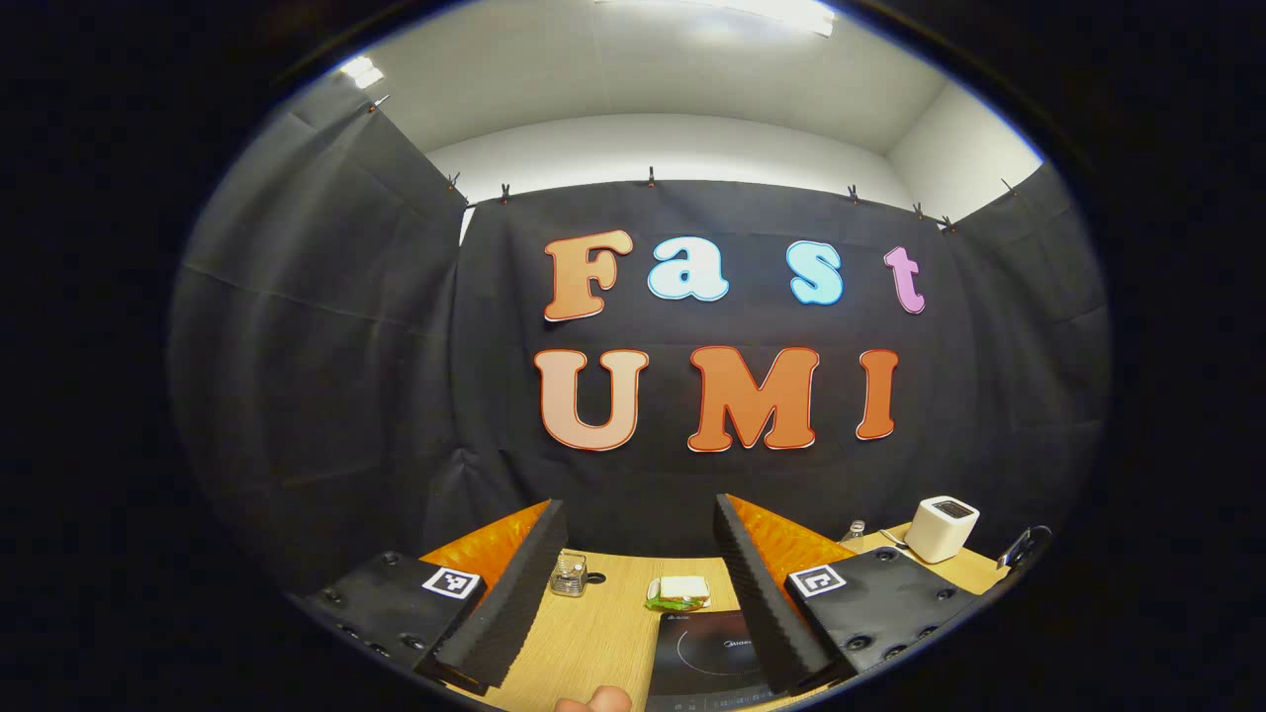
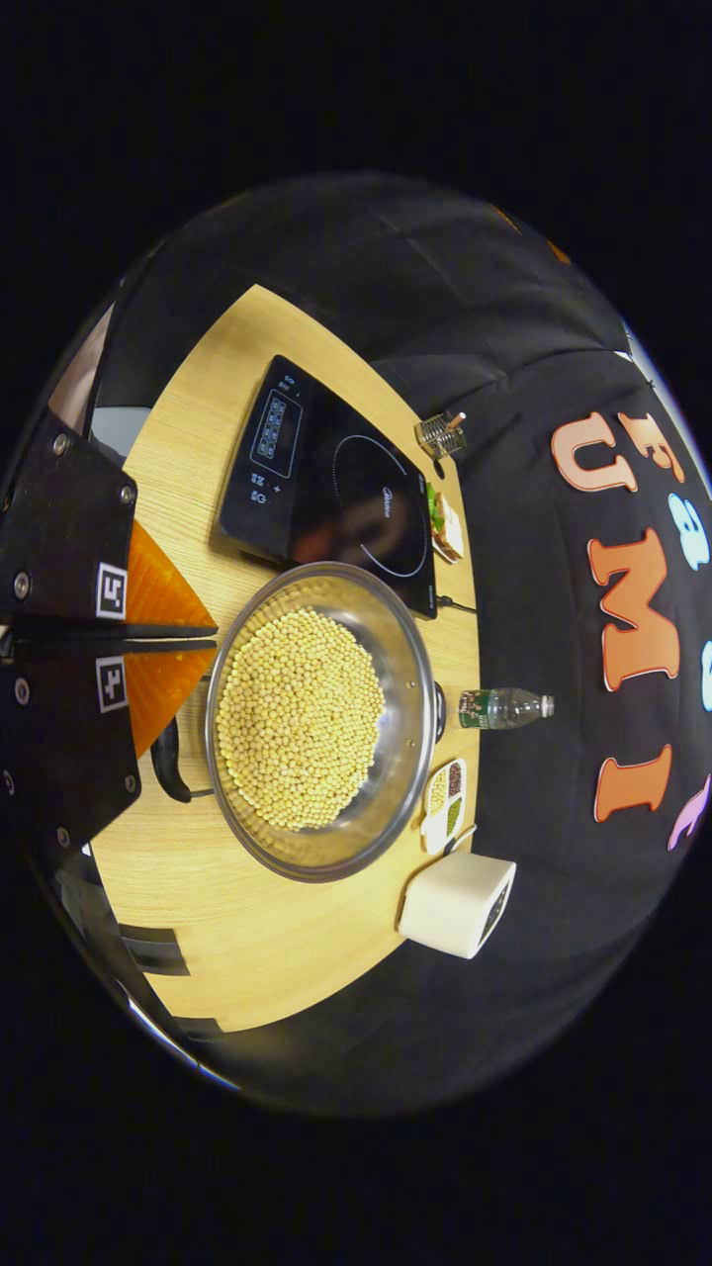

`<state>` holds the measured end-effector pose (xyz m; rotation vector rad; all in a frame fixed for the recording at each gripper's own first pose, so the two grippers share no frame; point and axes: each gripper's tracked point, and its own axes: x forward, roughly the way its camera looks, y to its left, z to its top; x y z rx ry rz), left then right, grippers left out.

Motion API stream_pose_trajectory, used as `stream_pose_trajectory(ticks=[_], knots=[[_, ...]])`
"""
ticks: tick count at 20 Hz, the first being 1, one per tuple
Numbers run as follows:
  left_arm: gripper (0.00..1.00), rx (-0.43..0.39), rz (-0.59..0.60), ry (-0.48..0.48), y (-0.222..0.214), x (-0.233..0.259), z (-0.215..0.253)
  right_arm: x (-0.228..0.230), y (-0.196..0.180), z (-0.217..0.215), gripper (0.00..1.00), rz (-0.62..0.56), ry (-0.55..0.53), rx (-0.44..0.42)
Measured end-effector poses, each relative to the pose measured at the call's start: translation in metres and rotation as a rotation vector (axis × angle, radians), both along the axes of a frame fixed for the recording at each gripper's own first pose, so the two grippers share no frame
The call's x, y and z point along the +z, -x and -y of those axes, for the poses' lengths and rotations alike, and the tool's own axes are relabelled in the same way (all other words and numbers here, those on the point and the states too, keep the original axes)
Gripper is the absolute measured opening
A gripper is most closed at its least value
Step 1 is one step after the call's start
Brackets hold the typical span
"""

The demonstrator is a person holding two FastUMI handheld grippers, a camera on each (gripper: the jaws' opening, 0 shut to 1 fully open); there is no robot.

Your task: First push the handle of the pot to place it horizontally, then grasp the pot with both hands and set it on the induction cooktop.

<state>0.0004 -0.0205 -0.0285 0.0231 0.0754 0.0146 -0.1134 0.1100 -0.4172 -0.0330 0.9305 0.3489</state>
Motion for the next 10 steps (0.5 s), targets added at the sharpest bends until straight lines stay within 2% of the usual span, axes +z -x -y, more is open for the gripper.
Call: stream_pose_trajectory(ticks=[5,10], knots=[[0.99,-0.004,-0.003,-0.005,0.001,-0.003,0.004,-0.025,0.003,0.002,0.0,-0.035,0.049,0.017],[0.98,-0.011,-0.005,-0.002,0.0,-0.004,0.008,-0.026,0.004,0.006,0.0,-0.056,0.025,0.002]])
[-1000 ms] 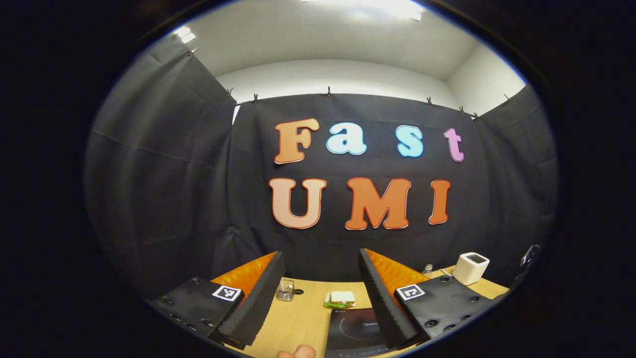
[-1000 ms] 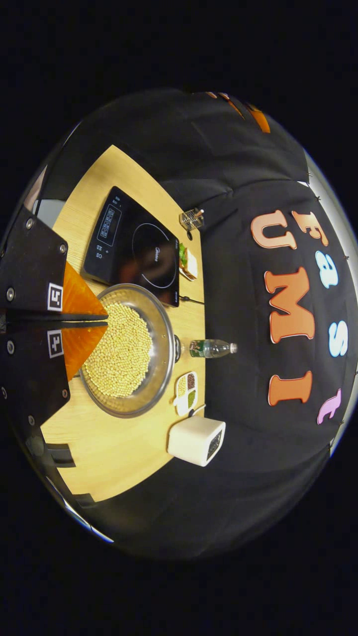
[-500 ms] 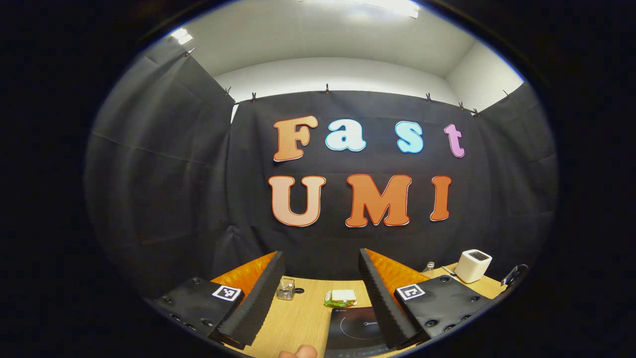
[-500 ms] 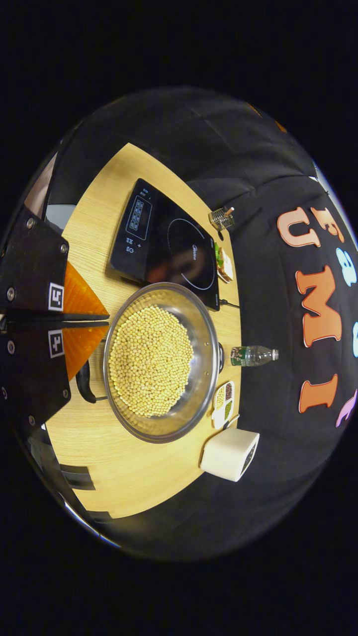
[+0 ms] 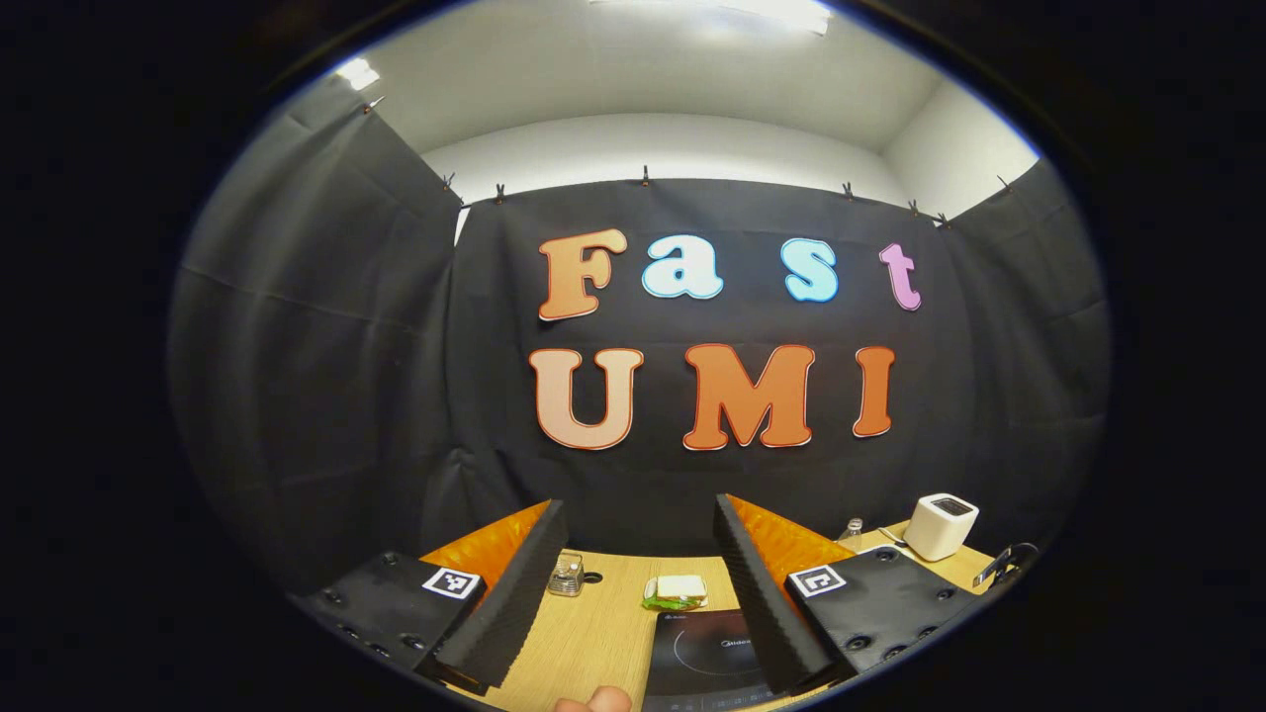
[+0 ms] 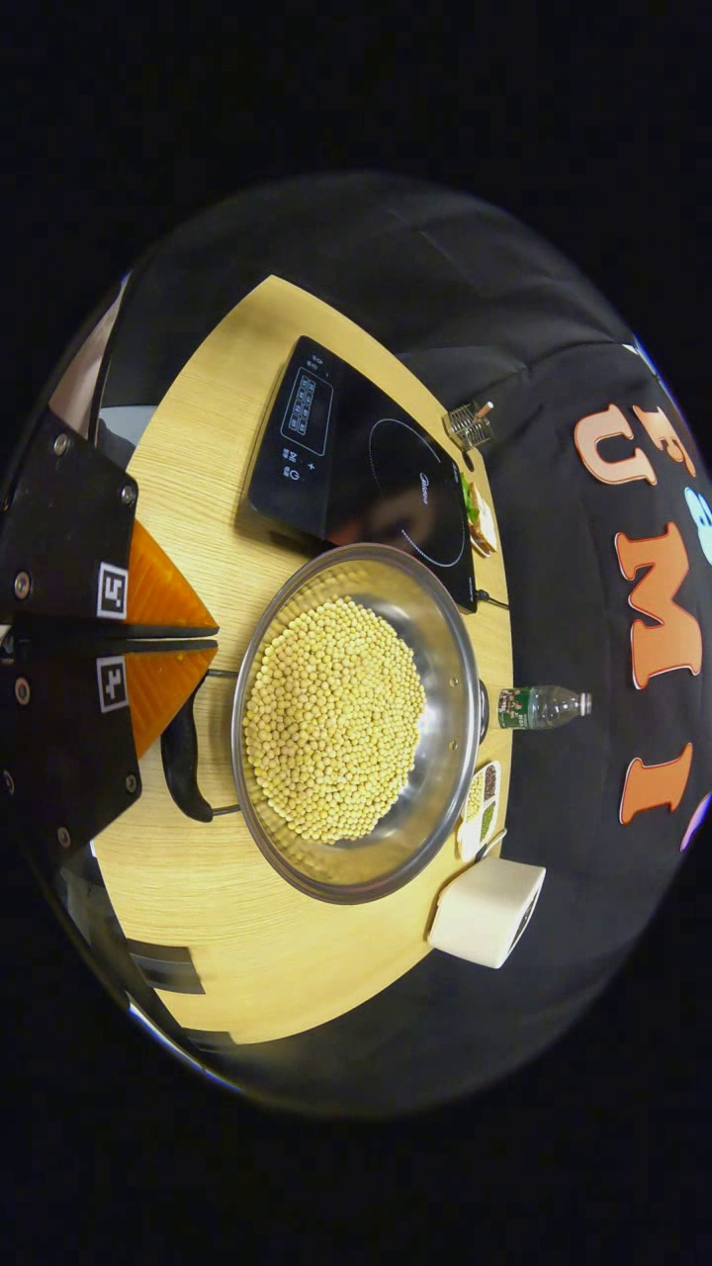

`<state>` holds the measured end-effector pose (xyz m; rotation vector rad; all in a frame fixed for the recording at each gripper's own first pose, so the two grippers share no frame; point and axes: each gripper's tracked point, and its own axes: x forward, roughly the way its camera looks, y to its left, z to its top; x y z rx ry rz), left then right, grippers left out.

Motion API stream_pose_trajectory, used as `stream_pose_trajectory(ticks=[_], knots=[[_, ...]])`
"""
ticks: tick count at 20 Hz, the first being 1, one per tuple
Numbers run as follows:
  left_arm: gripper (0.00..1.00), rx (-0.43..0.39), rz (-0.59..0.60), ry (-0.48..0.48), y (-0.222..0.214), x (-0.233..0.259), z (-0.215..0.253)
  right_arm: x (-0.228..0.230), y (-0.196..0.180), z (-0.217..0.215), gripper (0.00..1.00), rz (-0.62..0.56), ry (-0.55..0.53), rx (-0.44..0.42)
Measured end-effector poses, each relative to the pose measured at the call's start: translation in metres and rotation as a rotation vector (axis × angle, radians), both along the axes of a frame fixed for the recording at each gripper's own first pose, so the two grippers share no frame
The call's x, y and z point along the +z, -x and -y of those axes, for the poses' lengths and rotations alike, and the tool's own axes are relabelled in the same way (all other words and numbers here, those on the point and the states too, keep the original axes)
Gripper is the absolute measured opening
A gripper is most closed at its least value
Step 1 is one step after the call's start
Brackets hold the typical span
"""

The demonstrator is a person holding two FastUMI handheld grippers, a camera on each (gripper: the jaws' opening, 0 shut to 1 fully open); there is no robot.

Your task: First push the handle of the pot to place it horizontally, then grasp the pot with both hands and set it on the induction cooktop.

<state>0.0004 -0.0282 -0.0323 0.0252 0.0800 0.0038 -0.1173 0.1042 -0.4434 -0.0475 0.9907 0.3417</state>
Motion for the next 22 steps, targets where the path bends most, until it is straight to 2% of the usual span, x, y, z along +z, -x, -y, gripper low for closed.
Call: stream_pose_trajectory(ticks=[7,17,22], knots=[[0.99,-0.004,-0.001,-0.002,0.002,0.001,0.0,0.001,-0.006,0.031,0.0,-0.016,-0.006,-0.081],[0.99,-0.005,-0.003,-0.01,0.0,0.004,0.004,-0.004,-0.036,0.087,0.0,-0.01,0.029,-0.219],[0.99,0.009,0.001,-0.022,-0.002,0.007,0.002,-0.004,-0.051,0.107,0.0,-0.013,0.041,-0.255]])
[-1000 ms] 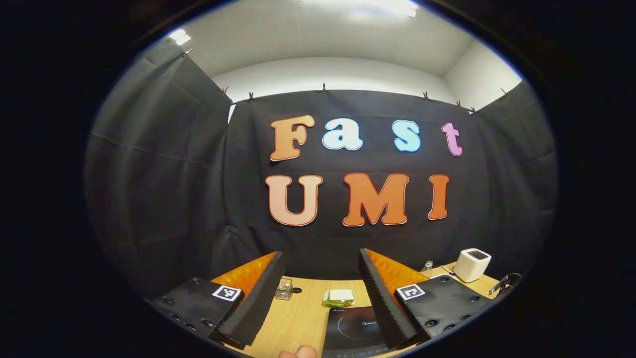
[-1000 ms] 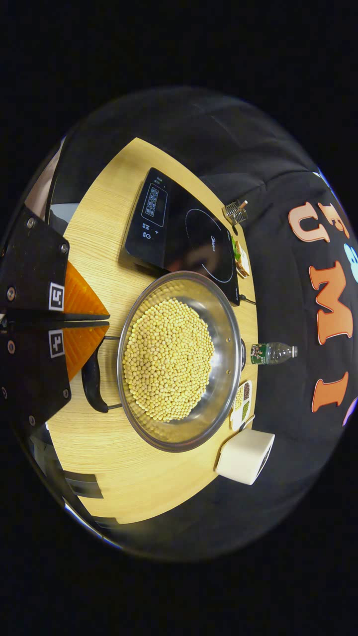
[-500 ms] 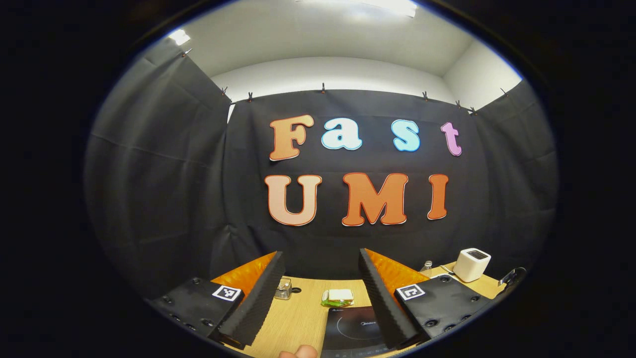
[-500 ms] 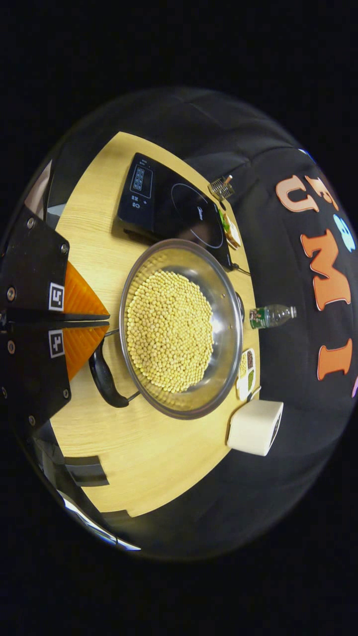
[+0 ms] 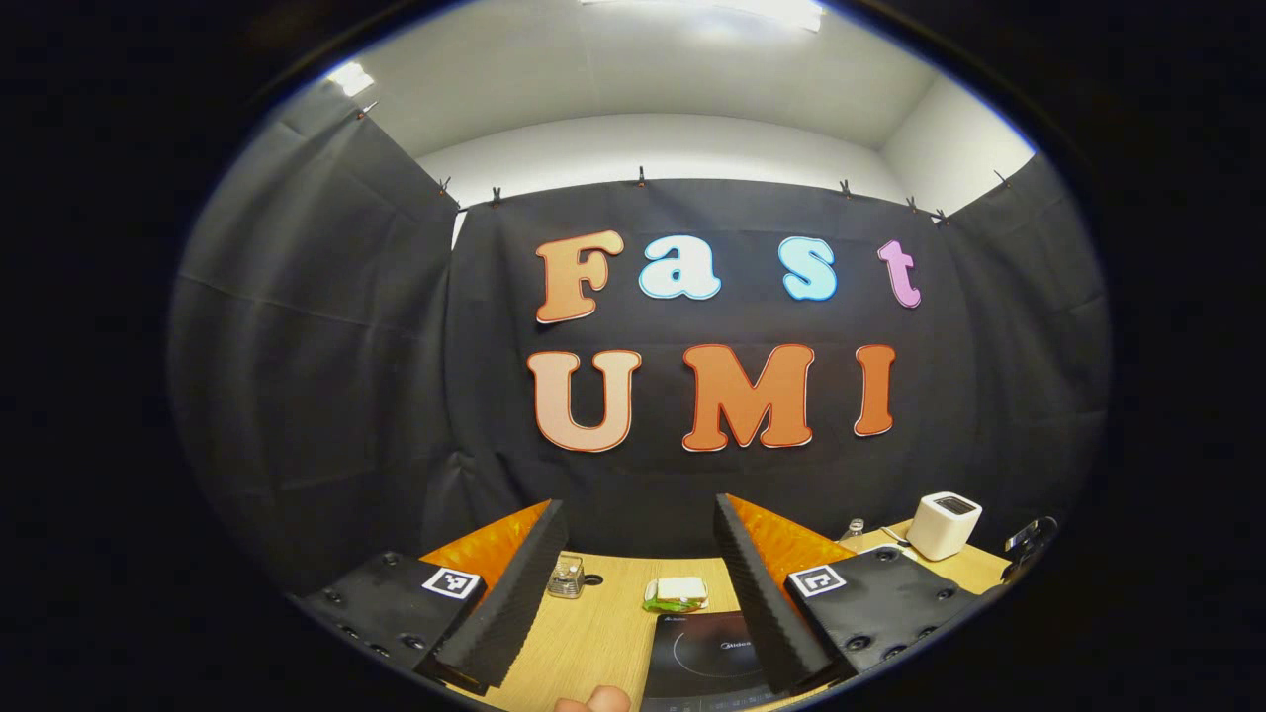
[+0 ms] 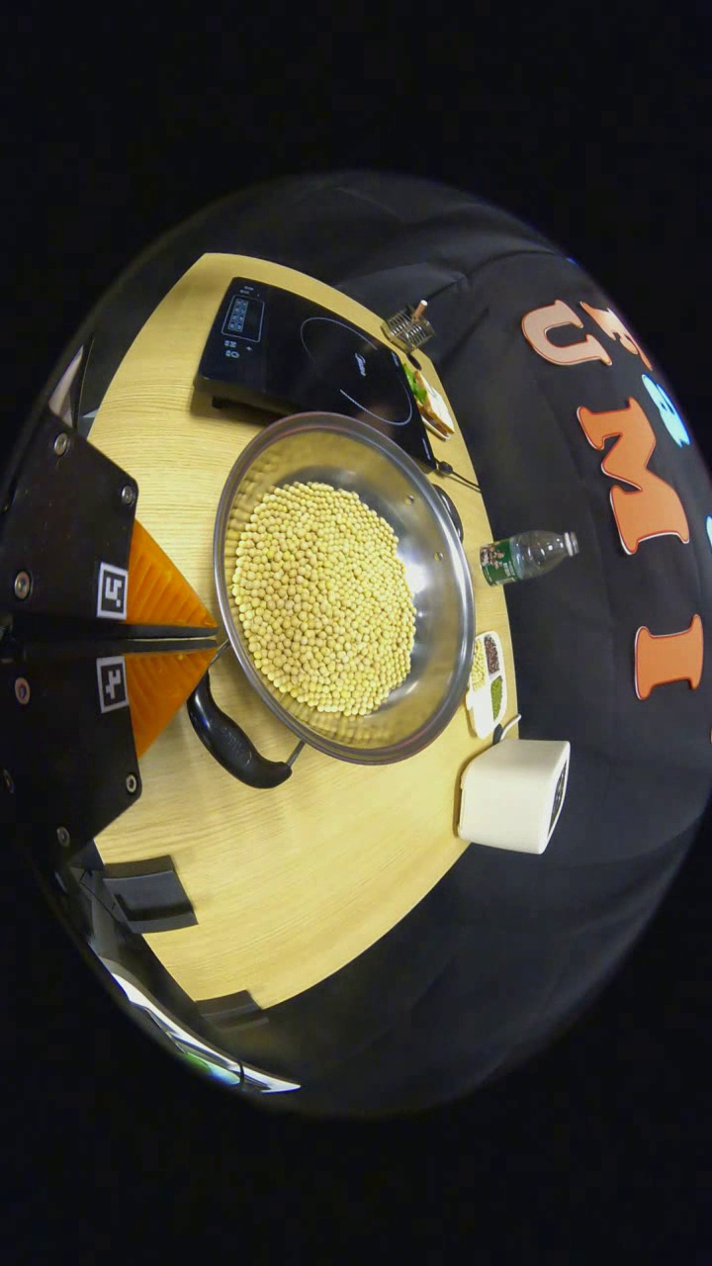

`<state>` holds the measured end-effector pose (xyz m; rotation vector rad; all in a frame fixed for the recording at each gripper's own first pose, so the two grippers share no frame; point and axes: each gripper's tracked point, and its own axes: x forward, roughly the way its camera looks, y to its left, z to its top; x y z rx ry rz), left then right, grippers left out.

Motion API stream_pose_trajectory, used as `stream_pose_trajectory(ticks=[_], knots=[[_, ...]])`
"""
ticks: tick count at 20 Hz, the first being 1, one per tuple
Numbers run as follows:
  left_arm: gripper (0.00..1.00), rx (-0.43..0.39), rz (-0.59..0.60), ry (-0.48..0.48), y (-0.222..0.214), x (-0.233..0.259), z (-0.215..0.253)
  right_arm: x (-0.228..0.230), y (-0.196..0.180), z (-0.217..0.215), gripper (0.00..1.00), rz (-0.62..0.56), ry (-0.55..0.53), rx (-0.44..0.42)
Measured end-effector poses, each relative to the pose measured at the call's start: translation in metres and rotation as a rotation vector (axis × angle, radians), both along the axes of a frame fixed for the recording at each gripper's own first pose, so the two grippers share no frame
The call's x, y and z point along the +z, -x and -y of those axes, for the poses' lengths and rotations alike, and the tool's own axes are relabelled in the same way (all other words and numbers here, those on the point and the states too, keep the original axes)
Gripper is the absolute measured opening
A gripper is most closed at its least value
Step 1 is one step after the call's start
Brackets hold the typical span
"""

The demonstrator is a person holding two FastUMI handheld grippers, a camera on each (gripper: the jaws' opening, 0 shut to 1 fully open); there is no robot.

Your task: First push the handle of the pot to place it horizontally, then grasp the pot with both hands and set it on the induction cooktop.

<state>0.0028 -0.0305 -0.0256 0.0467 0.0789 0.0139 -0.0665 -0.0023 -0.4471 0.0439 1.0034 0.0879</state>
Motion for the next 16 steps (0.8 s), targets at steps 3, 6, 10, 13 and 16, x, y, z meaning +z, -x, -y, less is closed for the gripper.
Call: stream_pose_trajectory(ticks=[3,6,10,13,16], knots=[[0.99,0.002,-0.002,0.0,-0.005,0.0,0.0,0.0,-0.009,0.009,0.0,-0.003,0.005,-0.016],[0.99,0.001,-0.01,0.004,-0.007,-0.002,0.002,-0.001,-0.018,0.017,0.0,-0.006,0.004,-0.033],[0.99,0.006,-0.02,0.006,-0.014,-0.004,0.001,-0.003,-0.031,0.029,0.0,-0.002,0.019,-0.046],[0.99,0.009,-0.026,0.003,-0.017,-0.008,0.003,-0.005,-0.04,0.037,0.0,-0.003,0.019,-0.06],[0.99,0.007,-0.031,-0.001,-0.019,-0.008,0.006,-0.009,-0.049,0.044,0.0,0.001,0.031,-0.07]])
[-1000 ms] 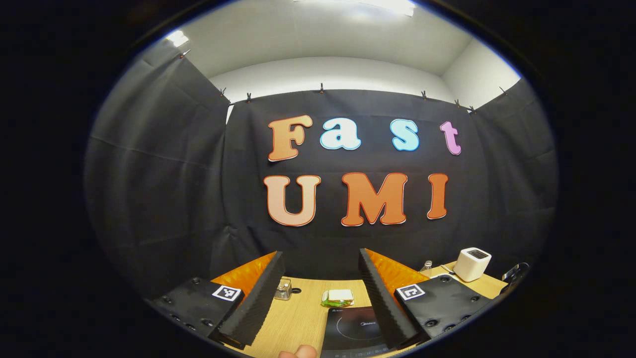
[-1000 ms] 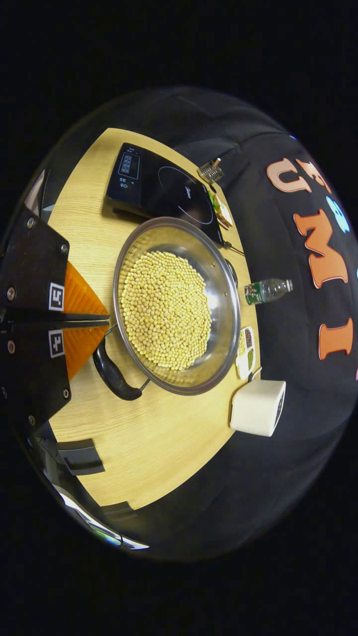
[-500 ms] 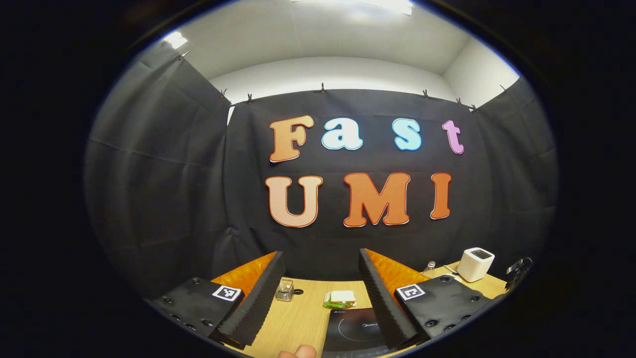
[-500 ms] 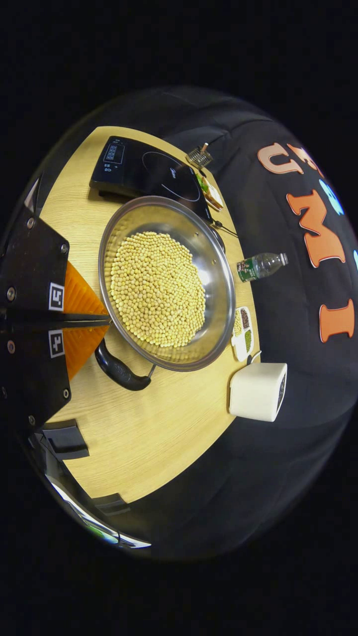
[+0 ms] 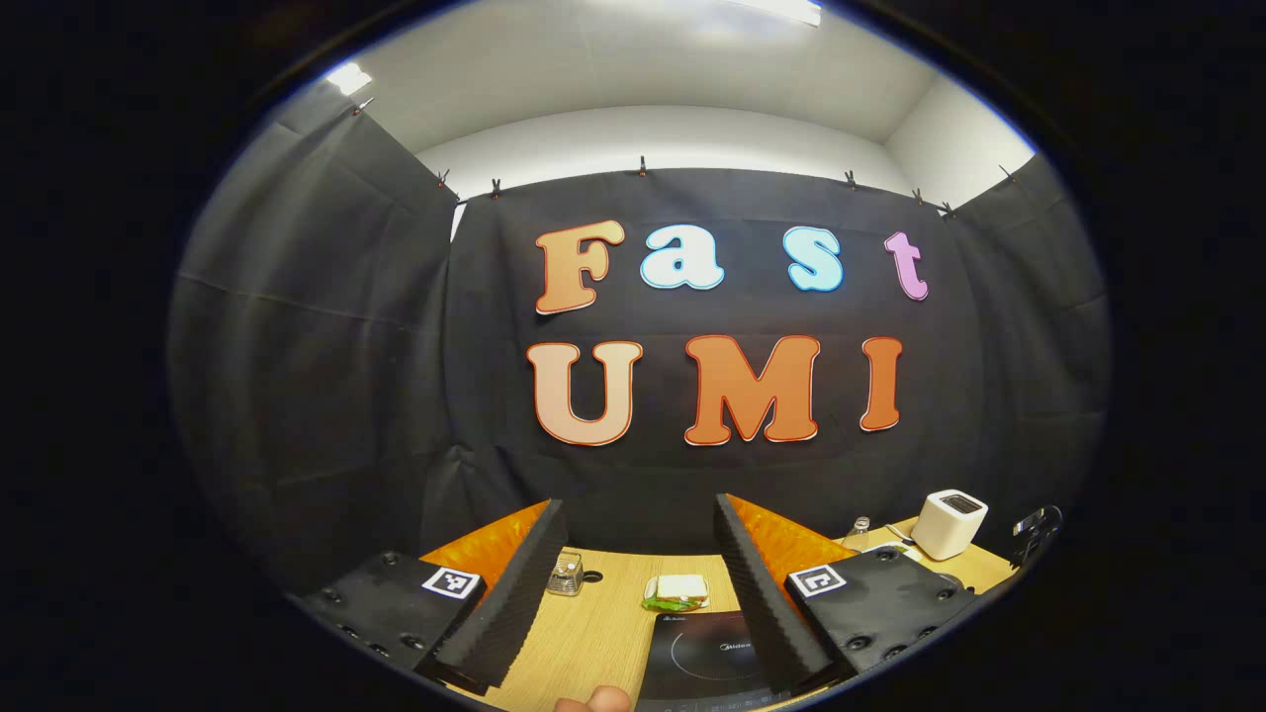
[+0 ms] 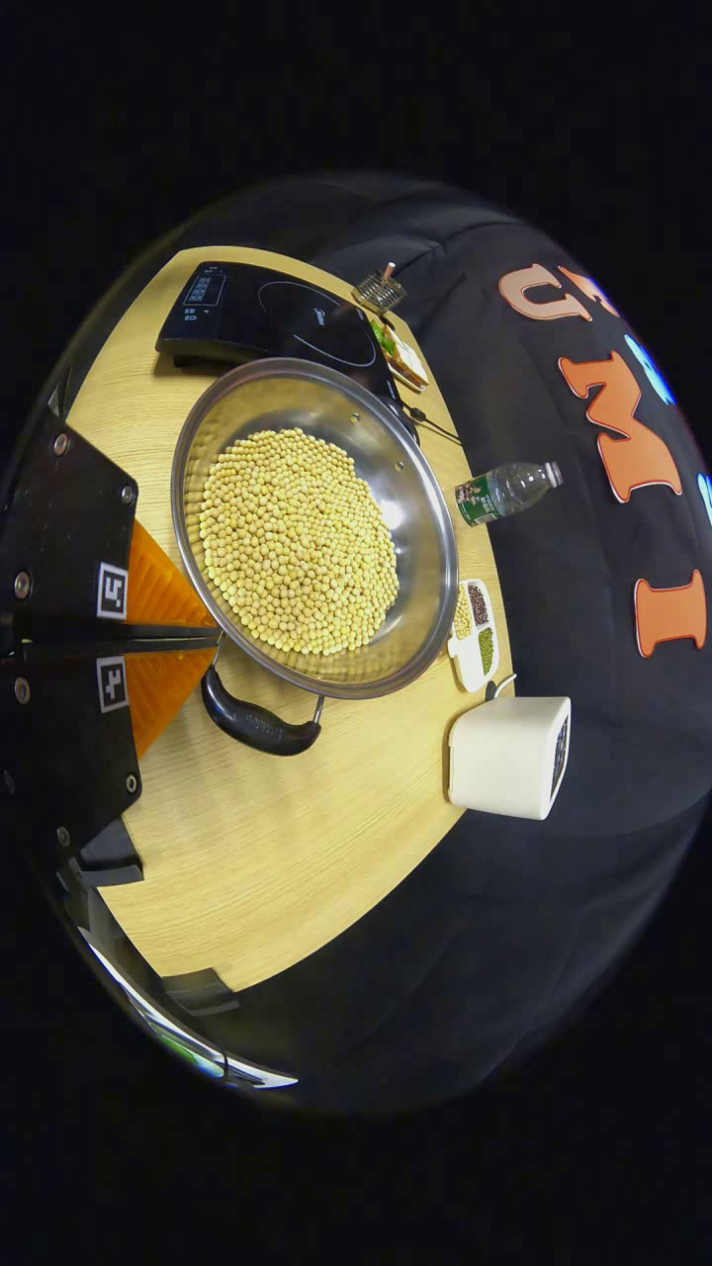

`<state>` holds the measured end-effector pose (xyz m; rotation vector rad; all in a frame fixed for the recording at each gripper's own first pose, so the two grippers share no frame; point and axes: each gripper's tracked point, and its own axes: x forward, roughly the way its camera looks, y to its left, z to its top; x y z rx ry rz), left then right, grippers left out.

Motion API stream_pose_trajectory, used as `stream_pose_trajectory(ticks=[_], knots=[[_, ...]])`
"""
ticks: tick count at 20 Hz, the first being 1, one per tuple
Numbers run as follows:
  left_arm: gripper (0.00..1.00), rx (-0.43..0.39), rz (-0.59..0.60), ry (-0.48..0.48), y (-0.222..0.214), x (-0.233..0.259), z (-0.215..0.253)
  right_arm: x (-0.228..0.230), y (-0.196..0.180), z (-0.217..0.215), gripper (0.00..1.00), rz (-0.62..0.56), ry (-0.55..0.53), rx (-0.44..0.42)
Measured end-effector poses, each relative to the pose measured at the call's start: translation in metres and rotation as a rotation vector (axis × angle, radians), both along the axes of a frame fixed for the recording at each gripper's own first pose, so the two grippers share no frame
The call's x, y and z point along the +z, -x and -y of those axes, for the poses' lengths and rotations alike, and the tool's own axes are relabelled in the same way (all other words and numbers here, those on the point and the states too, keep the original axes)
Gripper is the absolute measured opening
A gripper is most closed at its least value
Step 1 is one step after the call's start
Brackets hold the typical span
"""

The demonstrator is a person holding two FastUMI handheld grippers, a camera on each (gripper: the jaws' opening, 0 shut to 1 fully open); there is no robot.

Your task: First push the handle of the pot to place it horizontally, then grasp the pot with both hands and set it on the induction cooktop.

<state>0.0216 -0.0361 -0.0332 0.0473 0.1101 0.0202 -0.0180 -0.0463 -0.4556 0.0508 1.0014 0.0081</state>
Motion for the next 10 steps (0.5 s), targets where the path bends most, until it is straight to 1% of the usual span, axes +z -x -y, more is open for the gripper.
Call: stream_pose_trajectory(ticks=[4,8,10], knots=[[0.99,-0.001,-0.007,-0.006,-0.005,-0.002,0.004,-0.005,-0.013,0.009,0.0,0.009,-0.004,-0.023],[0.99,-0.001,-0.009,-0.015,-0.01,-0.002,0.009,-0.02,-0.024,0.025,0.0,-0.013,0.028,-0.059],[0.99,-0.001,-0.011,-0.016,-0.011,-0.003,0.011,-0.021,-0.028,0.028,0.0,-0.023,0.014,-0.075]])
